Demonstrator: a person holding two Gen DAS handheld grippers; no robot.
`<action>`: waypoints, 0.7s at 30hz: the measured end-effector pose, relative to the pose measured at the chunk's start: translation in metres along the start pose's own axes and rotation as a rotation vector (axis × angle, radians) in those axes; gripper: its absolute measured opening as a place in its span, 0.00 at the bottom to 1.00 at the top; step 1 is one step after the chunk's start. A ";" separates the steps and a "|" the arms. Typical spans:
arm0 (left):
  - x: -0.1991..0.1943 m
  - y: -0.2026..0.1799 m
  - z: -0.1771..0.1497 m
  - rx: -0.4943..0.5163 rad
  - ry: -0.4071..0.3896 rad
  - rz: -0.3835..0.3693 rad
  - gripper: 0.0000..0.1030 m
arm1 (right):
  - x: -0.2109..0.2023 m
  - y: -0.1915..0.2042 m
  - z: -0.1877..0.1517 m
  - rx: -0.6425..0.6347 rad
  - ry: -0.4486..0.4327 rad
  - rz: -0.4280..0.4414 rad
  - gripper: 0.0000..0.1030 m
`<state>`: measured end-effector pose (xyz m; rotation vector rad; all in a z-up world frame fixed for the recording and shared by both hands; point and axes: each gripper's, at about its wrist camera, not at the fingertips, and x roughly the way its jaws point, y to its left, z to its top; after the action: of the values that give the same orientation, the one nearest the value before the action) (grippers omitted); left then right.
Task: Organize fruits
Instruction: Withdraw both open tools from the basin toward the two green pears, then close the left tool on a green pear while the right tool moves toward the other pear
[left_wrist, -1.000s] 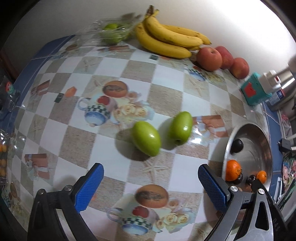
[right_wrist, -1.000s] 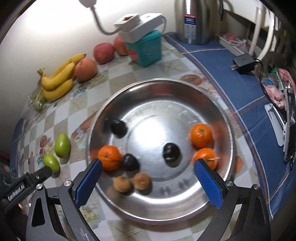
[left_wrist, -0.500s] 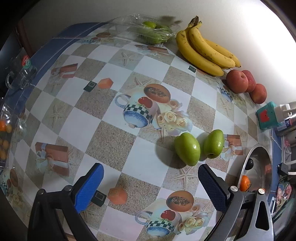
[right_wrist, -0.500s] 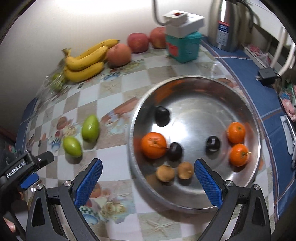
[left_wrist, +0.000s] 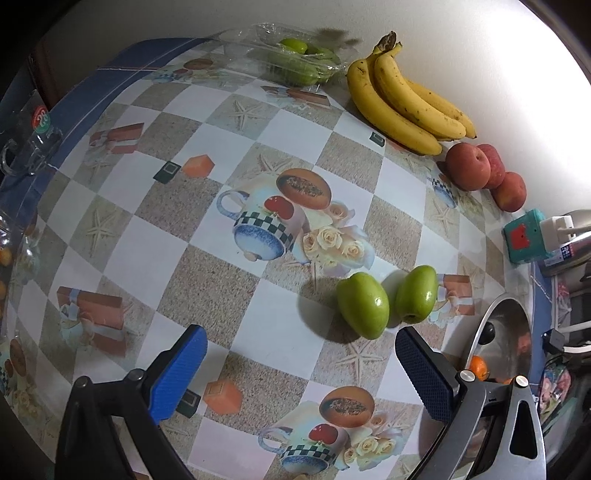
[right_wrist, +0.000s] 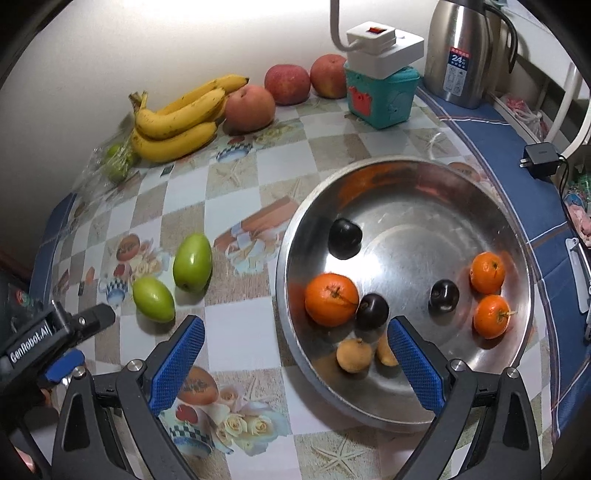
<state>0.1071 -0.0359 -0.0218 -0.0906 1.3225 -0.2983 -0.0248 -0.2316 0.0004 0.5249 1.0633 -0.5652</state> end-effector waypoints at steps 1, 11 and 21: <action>0.000 0.000 0.001 0.002 -0.001 0.001 1.00 | -0.001 0.000 0.002 0.007 -0.005 -0.002 0.96; 0.010 -0.005 0.011 0.034 0.004 0.006 1.00 | -0.002 0.007 0.031 0.055 -0.022 -0.005 0.96; 0.026 -0.014 0.017 0.049 0.020 0.024 1.00 | 0.016 0.008 0.038 0.069 0.004 -0.012 0.96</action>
<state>0.1267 -0.0582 -0.0391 -0.0308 1.3345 -0.3112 0.0116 -0.2526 0.0016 0.5801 1.0542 -0.6137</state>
